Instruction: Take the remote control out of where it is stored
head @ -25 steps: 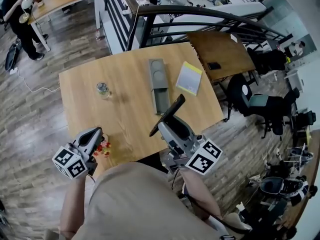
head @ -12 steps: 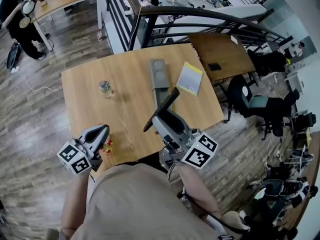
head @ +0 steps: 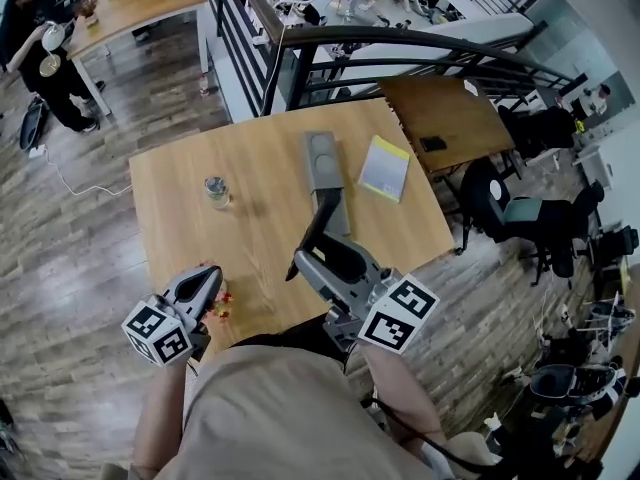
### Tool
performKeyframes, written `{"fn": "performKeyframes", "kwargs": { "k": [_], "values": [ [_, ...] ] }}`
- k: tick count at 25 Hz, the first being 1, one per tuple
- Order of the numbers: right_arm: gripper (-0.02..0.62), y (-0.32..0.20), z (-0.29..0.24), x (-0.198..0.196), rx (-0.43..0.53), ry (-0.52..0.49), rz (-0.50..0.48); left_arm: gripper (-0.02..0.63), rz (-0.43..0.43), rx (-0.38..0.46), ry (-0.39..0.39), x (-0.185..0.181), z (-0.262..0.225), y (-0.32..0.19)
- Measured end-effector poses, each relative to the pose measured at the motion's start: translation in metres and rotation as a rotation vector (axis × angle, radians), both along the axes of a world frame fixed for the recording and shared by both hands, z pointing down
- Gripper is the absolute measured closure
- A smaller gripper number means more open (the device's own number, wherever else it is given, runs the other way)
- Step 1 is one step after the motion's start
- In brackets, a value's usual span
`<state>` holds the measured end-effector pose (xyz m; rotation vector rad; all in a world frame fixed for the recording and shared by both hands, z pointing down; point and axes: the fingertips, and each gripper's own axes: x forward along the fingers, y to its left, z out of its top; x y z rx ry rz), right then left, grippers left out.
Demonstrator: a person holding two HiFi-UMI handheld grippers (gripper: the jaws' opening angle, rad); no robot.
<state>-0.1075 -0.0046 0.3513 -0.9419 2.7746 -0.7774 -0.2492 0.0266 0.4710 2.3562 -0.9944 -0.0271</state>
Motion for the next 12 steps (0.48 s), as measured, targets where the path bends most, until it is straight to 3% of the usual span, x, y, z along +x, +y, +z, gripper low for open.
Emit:
{"fn": "performKeyframes", "kwargs": {
  "k": [3,8,12],
  "values": [
    [0.416,-0.004,-0.019,-0.006,0.077,-0.011,-0.013,0.606,0.021,0.023,-0.015,-0.001,-0.009,-0.004],
    [0.416,-0.005,-0.019,0.01,0.063,0.011,-0.059,0.606,0.003,0.026,0.07,-0.003,-0.015,-0.002],
    [0.416,-0.018,-0.02,0.023,0.01,-0.156,-0.053,0.606,-0.004,0.049,0.029,0.012,-0.017,-0.017]
  ]
}}
